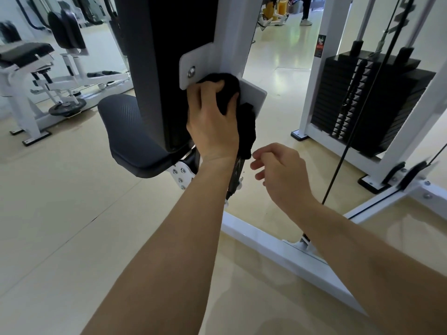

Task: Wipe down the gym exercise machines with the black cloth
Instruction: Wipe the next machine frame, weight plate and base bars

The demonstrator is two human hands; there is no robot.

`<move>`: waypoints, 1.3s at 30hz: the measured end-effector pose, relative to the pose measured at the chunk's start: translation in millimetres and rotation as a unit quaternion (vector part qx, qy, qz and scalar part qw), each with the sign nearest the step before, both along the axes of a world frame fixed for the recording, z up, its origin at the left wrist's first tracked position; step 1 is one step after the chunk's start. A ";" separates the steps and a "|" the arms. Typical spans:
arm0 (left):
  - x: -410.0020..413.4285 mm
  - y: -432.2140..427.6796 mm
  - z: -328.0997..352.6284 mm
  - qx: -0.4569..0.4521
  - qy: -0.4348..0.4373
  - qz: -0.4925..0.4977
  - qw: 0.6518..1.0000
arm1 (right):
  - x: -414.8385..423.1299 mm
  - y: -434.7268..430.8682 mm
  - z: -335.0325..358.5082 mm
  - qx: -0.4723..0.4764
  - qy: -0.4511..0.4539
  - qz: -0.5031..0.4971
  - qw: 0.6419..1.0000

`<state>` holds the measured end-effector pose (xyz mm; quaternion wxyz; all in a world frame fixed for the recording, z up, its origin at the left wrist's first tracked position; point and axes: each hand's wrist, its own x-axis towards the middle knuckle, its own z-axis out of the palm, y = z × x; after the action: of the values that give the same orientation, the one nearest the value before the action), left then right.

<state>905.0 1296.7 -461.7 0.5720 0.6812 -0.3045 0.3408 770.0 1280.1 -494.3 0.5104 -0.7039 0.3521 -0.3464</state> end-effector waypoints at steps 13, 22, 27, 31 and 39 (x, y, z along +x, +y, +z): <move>-8.7 9.9 -8.7 0.003 0.139 -0.002 0.990 | -13.0 12.7 -36.0 0.043 0.072 0.081 0.993; -4.9 10.1 -32.2 0.025 0.197 0.029 0.980 | -7.9 21.5 -55.9 0.067 0.076 0.089 0.991; -1.7 10.6 -56.5 0.020 0.291 0.037 0.956 | -4.0 20.2 -66.6 0.077 0.079 0.088 0.990; -0.4 12.6 -62.5 0.032 0.288 0.042 0.956 | -4.3 16.2 -73.5 0.087 0.080 0.084 0.989; 10.3 42.7 -51.8 0.071 0.304 -0.043 0.949 | 35.1 36.2 -55.7 0.085 -0.100 0.179 0.975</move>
<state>915.3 1339.3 -513.5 0.6013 0.7778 -0.1687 0.0706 805.1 1316.3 -550.0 0.6550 -0.6713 0.1959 -0.2865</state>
